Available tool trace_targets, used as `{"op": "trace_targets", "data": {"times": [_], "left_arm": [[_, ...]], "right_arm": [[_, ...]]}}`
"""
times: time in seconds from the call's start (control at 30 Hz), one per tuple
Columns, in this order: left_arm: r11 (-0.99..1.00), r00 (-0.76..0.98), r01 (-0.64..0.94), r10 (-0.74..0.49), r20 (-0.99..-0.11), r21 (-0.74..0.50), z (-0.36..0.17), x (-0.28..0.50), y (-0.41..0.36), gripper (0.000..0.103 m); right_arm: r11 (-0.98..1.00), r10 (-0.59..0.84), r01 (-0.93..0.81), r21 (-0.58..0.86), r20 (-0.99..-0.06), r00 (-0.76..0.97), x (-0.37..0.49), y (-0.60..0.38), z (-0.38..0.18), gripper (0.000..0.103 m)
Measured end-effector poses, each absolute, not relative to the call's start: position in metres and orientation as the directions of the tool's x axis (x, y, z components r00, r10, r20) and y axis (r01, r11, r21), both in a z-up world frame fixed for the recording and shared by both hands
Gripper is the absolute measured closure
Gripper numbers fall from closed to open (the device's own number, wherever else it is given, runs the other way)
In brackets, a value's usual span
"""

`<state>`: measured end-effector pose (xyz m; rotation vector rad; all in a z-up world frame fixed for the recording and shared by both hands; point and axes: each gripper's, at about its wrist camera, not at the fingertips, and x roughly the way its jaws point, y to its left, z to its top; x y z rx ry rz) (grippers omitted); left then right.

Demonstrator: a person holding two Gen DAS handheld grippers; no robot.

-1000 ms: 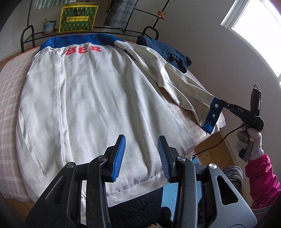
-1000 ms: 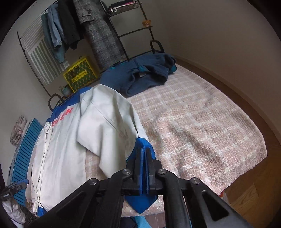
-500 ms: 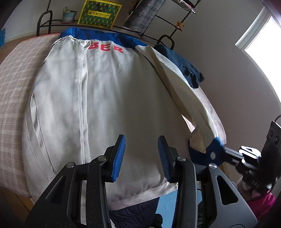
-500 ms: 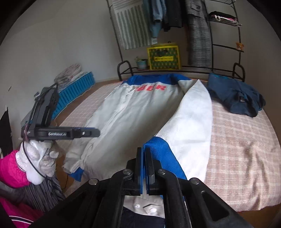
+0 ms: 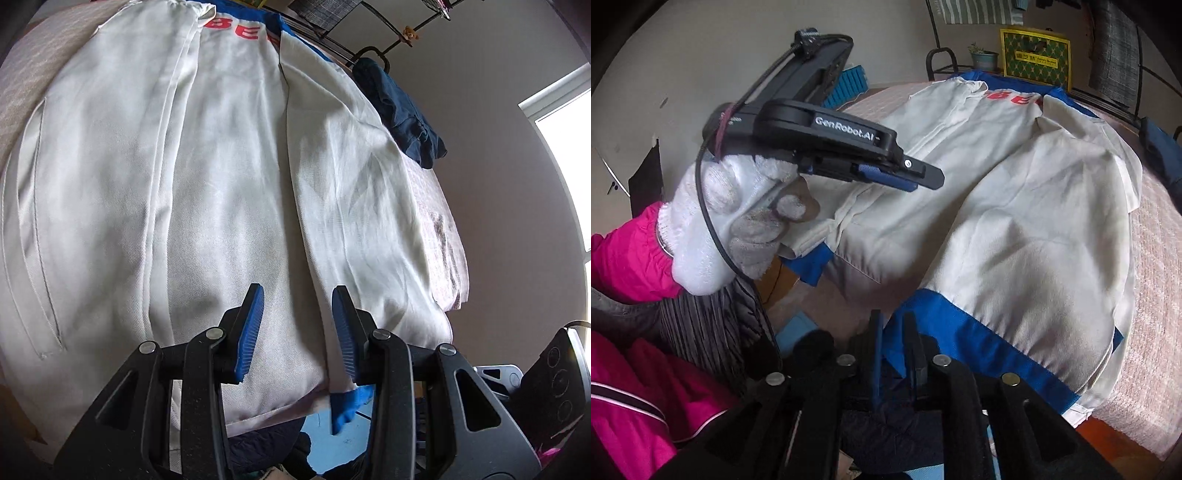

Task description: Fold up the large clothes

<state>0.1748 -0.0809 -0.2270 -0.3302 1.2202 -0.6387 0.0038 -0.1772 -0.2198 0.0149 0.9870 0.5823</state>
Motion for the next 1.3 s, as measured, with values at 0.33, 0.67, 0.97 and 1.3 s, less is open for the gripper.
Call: {"op": "trace_targets", "data": {"times": [0.33,0.67,0.97,1.3], "left_arm": [[0.774,0.139,0.315,-0.610,-0.780,-0.549,-0.238,0.158,-0.102,0.064],[0.769,0.137,0.366,-0.601,-0.787,-0.523,-0.238,0.149,-0.118,0.065],[0.754,0.121,0.387,-0.612,-0.782,-0.531,-0.244,0.152,-0.123,0.099],[0.728,0.152,0.391,-0.655,-0.740,-0.563,-0.224,0.149,-0.108,0.101]], "right_arm": [[0.910,0.402,-0.153,0.386,-0.725,0.559,-0.002,-0.288,-0.216,0.059],[0.777,0.552,-0.012,0.630,-0.671,0.496,0.013,-0.327,-0.264,0.055],[0.908,0.418,-0.220,0.356,-0.777,0.470,0.005,-0.279,-0.256,0.053],[0.753,0.658,-0.344,0.561,-0.666,0.353,0.004,-0.271,-0.232,0.100]]}}
